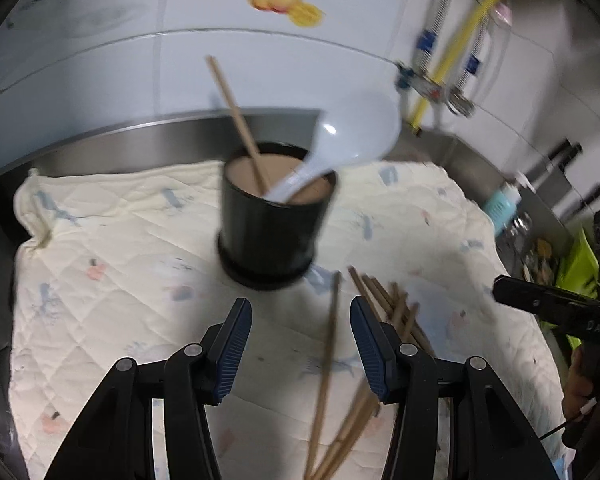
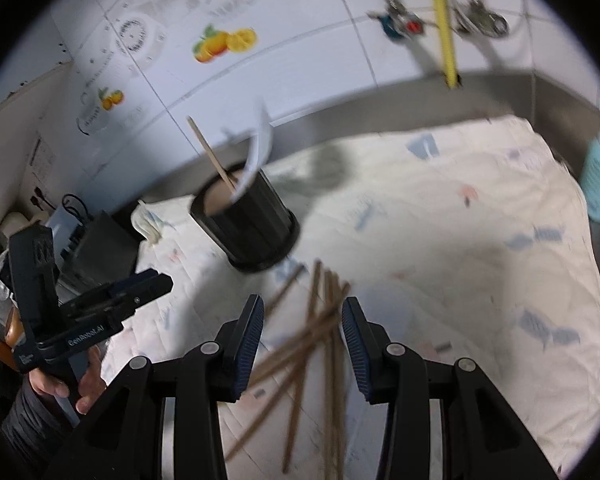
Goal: Organize utensils
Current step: 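Lower the left tool onto another wooden chopstick and close on it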
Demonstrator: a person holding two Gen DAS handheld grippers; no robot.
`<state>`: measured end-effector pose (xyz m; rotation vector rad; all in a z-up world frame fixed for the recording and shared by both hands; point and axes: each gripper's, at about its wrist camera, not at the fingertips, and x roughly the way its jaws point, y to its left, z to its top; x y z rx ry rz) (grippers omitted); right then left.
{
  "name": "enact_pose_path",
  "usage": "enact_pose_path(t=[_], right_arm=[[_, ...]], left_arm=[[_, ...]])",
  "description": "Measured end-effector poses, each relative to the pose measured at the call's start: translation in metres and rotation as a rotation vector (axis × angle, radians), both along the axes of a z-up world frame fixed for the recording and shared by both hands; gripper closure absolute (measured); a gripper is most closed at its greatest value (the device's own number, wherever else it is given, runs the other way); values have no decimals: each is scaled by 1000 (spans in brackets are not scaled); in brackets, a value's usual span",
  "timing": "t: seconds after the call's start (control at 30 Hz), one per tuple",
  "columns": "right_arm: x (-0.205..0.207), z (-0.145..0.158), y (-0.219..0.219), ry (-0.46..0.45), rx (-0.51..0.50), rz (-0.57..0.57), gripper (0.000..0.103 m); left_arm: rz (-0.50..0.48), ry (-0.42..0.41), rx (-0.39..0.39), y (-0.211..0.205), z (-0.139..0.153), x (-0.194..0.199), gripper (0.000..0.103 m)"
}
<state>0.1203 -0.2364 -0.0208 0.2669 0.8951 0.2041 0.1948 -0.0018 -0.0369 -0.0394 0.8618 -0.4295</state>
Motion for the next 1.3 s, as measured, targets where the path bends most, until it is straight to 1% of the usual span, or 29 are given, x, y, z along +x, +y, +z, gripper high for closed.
enact_pose_path(t=[0.1,0.2,0.23,0.3,0.37,0.4,0.47,0.53,0.63,0.73,0.93,1.1,1.2,1.27,1.3], right_arm=[[-7,-10,-5,26,0,-22,58],[-11,-20,-10,55,3,-45,58],[-13,-23,-11,63,4,-53,58],[-15,-28,-14,80,4,-69,58],[-17,-33,-16,93,12,-84,58],[-18,-34,-17,96,14,-90,58],[-20,-37,-18,105,16,-99,58],[-22,-39,-19,111,21,-109,58],[-24,-42,-21,119,22,-119,58],[-25,-45,-24,126,30,-131,58],[-23,-48,-25,137,38,-143,58],[-19,-51,-21,147,24,-138,59],[-16,-52,-21,155,20,-142,61],[-13,-53,-20,159,16,-146,62],[-11,-54,-19,161,13,-145,63]], left_arm=[[-55,16,11,-16,-10,0,48],[-97,50,7,-31,-22,3,49],[-111,56,7,-36,-25,3,52],[-153,69,10,-48,-33,6,55],[-189,83,16,-59,-40,10,61],[-214,91,18,-66,-44,11,62],[-255,101,26,-77,-52,15,71],[-294,115,42,-89,-60,19,74],[-347,135,55,-100,-70,23,75],[-374,154,62,-109,-79,28,81],[-409,175,64,-119,-89,35,81],[-430,189,65,-125,-93,39,82],[-442,192,64,-125,-94,40,87],[-451,199,62,-127,-95,40,95],[-455,202,64,-127,-96,40,95]])
